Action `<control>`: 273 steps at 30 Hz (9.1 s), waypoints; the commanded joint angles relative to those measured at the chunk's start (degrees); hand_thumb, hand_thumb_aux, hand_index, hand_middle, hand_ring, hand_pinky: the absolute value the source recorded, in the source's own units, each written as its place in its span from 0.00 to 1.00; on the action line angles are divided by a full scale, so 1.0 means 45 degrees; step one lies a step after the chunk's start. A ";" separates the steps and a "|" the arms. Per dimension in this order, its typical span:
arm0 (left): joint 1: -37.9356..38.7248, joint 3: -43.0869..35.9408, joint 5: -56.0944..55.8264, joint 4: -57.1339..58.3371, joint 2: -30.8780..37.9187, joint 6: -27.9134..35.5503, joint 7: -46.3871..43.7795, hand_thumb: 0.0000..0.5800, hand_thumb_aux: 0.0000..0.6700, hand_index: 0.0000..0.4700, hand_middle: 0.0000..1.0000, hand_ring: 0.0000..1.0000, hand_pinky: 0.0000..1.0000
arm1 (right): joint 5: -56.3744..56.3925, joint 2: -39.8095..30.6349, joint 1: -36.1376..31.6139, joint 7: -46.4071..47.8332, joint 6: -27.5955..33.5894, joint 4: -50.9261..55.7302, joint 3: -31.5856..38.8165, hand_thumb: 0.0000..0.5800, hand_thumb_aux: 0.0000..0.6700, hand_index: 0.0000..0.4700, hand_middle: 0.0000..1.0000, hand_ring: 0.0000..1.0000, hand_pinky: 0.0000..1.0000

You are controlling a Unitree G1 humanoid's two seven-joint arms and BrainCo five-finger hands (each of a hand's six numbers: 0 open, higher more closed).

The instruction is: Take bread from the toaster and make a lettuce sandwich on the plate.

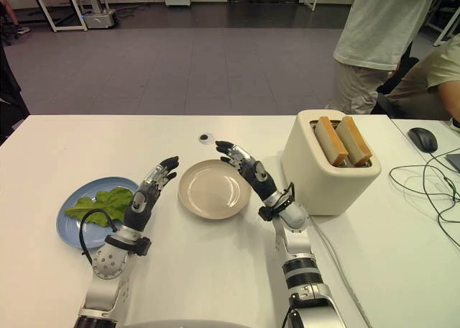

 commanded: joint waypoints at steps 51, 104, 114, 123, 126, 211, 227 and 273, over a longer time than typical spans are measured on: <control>-0.0237 -0.0575 0.1227 0.0946 0.0167 -0.0507 0.0719 0.00 0.00 0.00 0.00 0.00 0.00 | -0.8052 -1.1459 -0.0794 -0.5087 0.2165 0.1615 -0.1547 0.17 0.09 0.09 0.00 0.00 0.00; -0.0389 -0.0691 0.1466 0.1412 0.0431 -0.1096 0.0686 0.00 0.00 0.00 0.00 0.00 0.00 | -0.4220 -0.5938 -0.3032 -0.3248 0.3258 -0.5161 0.0506 1.00 1.00 1.00 0.00 0.00 0.00; -0.0612 0.1161 0.0716 0.0192 0.0868 -0.0019 0.1263 0.00 0.00 0.00 0.00 0.00 0.00 | -1.0552 -0.3158 -0.3746 -0.8353 -0.0451 0.1168 0.4139 1.00 1.00 1.00 0.00 0.00 0.00; -0.0581 0.3498 0.1336 -0.2016 0.3096 0.2266 0.0990 0.00 0.00 0.00 0.00 0.00 0.00 | -1.3616 -0.3677 -0.4444 -1.2088 -0.2281 0.3929 0.5539 1.00 1.00 1.00 0.00 0.00 0.00; -0.0233 0.4124 0.3189 -0.1680 0.4748 0.2135 0.0877 0.00 0.00 0.00 0.00 0.00 0.00 | -1.3864 -0.4389 -0.3833 -1.2011 -0.2869 0.3511 0.5766 1.00 0.93 0.93 0.00 0.00 0.00; -1.0545 -0.2578 0.5452 1.3987 0.2119 -0.1026 0.2026 0.47 0.27 0.27 0.00 0.00 0.00 | -1.1725 -0.4966 -0.2173 -1.0963 -0.2723 0.3829 0.3844 0.00 0.00 0.00 0.00 0.00 0.00; -0.1819 -0.0557 0.2140 0.1155 0.2607 -0.0075 0.1342 0.00 0.00 0.00 0.00 0.00 0.00 | -1.0694 -1.0425 -0.1992 -0.5857 0.1487 -0.4367 -0.1589 0.00 0.00 0.00 0.00 0.00 0.00; -0.1169 -0.0289 0.3168 0.1308 0.2712 -0.0270 0.1216 0.00 0.00 0.00 0.00 0.00 0.00 | -0.9284 -1.1179 0.0884 -0.3105 0.4343 -0.3061 -0.1049 0.00 0.00 0.00 0.00 0.00 0.00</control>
